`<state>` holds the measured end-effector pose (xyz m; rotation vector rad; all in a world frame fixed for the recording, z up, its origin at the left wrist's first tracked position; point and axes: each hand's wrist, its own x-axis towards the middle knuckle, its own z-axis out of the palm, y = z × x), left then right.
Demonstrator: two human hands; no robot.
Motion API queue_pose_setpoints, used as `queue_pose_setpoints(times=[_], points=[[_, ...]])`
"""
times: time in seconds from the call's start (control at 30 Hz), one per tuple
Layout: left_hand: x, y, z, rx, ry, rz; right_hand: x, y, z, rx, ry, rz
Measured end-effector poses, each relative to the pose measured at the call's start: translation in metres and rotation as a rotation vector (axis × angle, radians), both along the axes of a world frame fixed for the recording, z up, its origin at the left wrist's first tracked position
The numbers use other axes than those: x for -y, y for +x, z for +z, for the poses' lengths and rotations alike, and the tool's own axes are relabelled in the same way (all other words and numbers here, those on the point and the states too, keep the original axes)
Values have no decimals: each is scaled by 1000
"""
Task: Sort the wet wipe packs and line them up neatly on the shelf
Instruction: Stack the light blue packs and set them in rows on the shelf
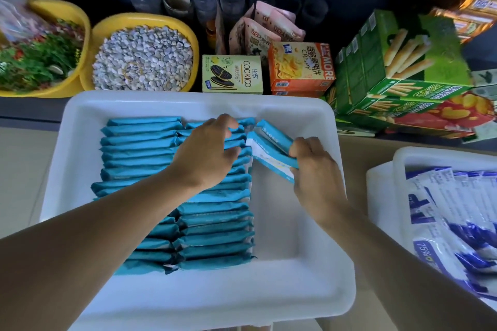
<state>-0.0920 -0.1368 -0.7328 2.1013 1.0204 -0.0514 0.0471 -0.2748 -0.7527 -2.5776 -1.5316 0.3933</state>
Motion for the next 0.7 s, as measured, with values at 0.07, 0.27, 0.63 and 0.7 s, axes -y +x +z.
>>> queue_pose_setpoints(times=[0.07,0.27,0.63,0.7], points=[[0,7,12,95,-198,112,7,7,10,-64,129,-10],[-3,14,39,213,-653,263,3,15,35,-265,308,167],[-19,-27,62,45,-626,-71,-9,-8,44,-424,388,203],[-22,-35,65,27,-621,-80,-13,-10,44,-467,403,175]])
